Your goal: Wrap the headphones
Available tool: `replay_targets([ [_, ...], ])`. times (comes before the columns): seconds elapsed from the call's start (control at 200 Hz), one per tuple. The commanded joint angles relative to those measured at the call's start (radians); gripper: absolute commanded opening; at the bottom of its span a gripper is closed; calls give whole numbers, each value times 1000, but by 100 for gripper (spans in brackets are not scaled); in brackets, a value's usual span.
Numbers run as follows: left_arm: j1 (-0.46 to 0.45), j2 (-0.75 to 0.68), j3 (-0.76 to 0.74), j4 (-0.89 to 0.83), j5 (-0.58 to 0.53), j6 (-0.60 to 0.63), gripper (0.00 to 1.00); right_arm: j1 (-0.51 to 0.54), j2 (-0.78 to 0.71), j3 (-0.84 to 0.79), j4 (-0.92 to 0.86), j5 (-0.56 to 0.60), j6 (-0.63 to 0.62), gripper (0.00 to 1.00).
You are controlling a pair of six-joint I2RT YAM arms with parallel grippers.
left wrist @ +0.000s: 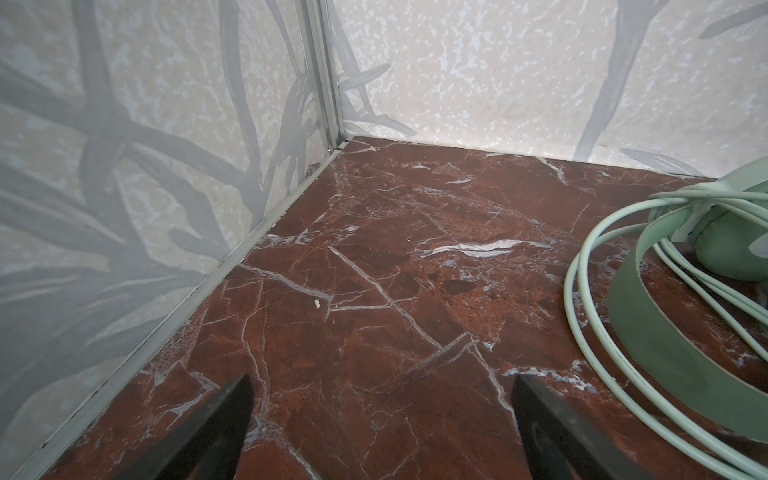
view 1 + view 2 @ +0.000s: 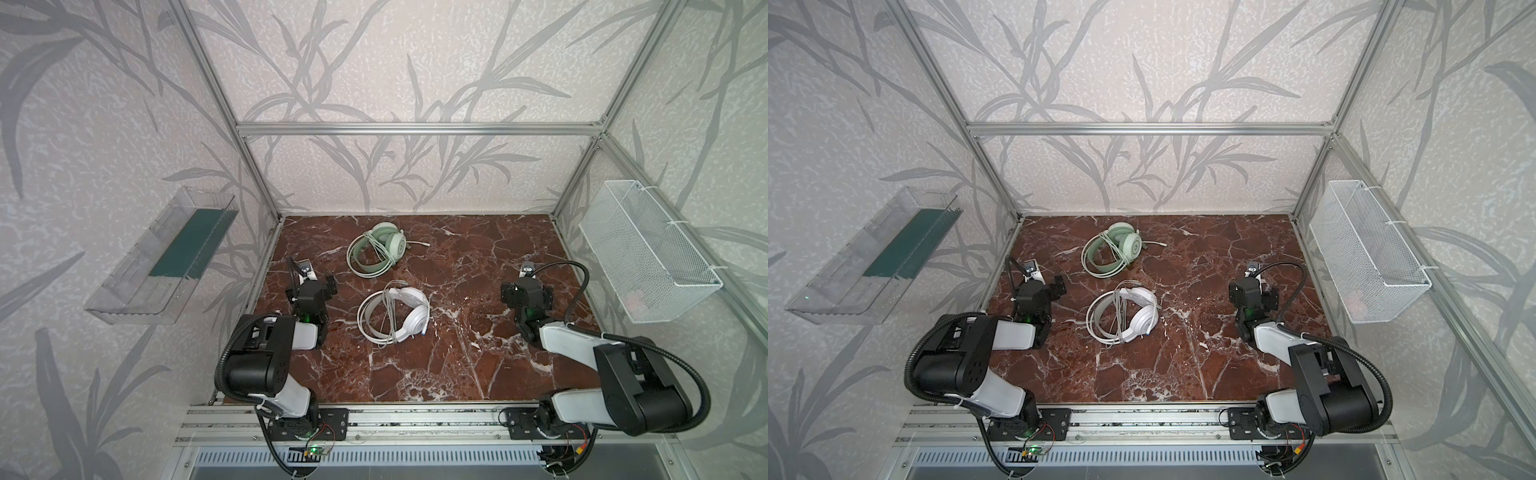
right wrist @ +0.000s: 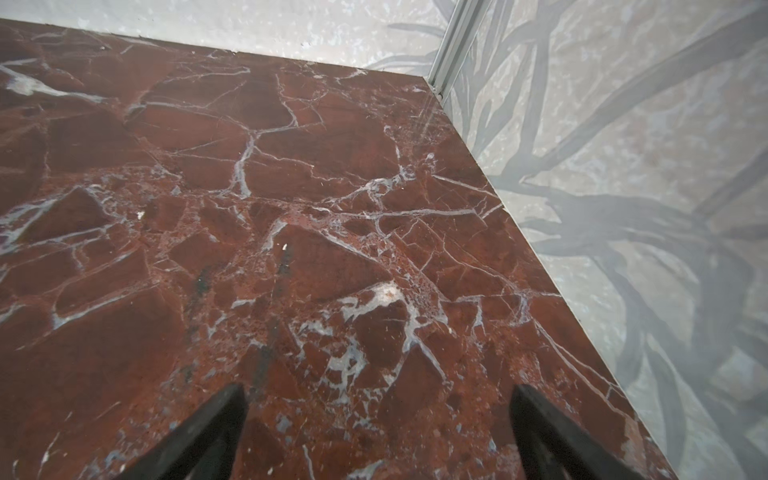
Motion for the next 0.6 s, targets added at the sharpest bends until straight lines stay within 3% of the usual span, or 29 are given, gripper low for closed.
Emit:
replay_targets([
  [0.0, -3, 10, -12, 34, -12, 24, 99, -21, 70, -60, 329, -120, -80, 99],
  [0.075, -3, 11, -13, 32, -12, 24, 99, -43, 118, -60, 364, -301, -130, 99],
  [0.21, -2, 10, -13, 32, -11, 24, 99, -98, 183, -67, 447, -380, -95, 99],
  [0.595, -2, 11, -13, 33, -10, 24, 99, -98, 174, -67, 436, -387, -96, 99],
])
